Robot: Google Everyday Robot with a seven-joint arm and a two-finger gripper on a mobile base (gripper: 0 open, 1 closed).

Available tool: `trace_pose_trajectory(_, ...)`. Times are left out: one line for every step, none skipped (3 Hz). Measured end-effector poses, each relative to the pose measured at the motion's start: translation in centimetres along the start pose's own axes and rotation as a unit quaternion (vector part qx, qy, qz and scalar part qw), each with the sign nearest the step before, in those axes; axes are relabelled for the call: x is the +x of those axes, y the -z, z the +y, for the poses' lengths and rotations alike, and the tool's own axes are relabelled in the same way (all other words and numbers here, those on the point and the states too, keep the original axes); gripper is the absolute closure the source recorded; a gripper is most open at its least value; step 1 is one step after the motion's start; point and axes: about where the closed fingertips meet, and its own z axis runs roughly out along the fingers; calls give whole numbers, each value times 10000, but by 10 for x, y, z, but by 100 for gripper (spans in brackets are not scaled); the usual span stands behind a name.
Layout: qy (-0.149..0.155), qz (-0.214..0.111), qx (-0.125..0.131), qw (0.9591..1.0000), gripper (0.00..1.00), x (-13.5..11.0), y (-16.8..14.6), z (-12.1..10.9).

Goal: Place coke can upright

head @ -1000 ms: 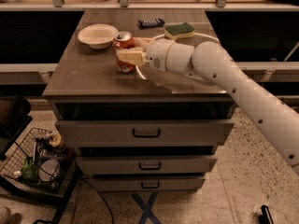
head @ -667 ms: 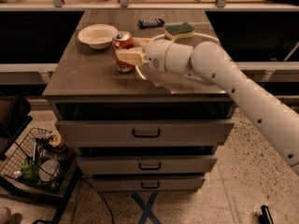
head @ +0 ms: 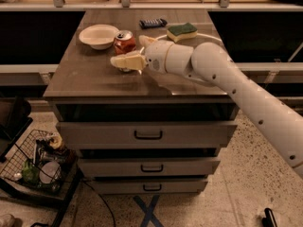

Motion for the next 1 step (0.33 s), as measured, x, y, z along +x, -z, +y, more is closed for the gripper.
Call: trace_pose_trajectory(0, 0, -1, 10000, 0, 0, 0, 0)
